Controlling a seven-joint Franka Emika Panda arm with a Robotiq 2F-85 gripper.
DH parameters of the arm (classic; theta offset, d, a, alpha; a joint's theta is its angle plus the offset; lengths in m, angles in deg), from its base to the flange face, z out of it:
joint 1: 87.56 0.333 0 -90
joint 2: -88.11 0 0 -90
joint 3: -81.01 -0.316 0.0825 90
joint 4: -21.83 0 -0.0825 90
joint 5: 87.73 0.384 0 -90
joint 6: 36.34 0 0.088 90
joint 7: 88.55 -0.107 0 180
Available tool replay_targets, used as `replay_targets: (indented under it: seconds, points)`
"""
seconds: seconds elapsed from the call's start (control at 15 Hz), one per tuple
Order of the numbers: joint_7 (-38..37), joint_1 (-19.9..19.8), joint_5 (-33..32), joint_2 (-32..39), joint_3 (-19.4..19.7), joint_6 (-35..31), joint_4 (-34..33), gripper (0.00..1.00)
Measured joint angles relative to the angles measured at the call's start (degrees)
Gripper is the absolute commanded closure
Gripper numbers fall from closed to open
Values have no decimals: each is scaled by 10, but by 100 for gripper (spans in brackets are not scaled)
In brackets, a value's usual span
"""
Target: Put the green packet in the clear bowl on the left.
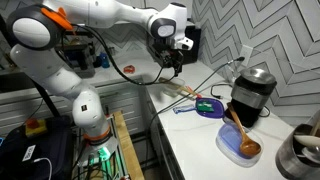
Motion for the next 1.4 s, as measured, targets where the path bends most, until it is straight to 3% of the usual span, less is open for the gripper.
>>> replay_targets:
  seconds: [0.33, 0.67, 1.13, 1.4]
  points:
    - [-24, -7, 0, 2, -1, -28, 0, 0]
    - [-70, -44, 3, 42, 15, -115, -15, 0]
    - [-69, -54, -28, 150, 23, -263, -36, 0]
    - [-64, -53, -32, 192, 23, -240, -71, 0]
